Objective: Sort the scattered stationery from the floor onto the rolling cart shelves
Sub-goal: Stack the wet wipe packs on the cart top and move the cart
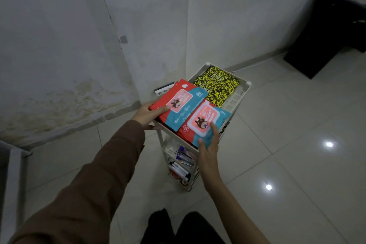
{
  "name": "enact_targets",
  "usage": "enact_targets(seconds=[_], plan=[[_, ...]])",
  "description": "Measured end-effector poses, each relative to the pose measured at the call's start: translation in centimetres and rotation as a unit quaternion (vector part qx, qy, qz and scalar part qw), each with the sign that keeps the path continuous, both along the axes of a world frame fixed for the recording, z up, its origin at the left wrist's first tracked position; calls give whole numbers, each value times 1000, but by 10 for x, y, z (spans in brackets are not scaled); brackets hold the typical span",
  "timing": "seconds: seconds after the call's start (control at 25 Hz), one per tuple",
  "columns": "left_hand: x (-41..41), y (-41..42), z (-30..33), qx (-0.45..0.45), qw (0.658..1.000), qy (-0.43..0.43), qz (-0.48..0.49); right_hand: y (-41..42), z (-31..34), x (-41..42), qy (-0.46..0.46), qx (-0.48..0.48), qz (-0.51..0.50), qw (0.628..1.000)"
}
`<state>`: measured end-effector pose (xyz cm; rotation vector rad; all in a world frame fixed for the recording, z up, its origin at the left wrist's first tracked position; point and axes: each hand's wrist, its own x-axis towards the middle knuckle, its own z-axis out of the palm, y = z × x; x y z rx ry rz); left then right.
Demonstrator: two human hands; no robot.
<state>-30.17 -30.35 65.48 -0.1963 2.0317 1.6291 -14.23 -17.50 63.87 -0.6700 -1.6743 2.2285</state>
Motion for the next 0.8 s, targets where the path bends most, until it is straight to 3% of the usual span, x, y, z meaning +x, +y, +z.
enact_targets(seconds=[0.12,0.24,0.44,0.8], plan=[[-9,-2,1,21,999,-28,-27,-2,1,-8,-21,-29,-36,999],[-11,-2,-3,41,997,-53,-40,-9,-6,-14,-65,18,-82,994],[-13,-1,-16,45,997,-43,-43,-18,-7,-23,2,19,-141,990],[-12,10,-26,107,993,-17,-44,-17,-14,-24,-14,48,-139,989]])
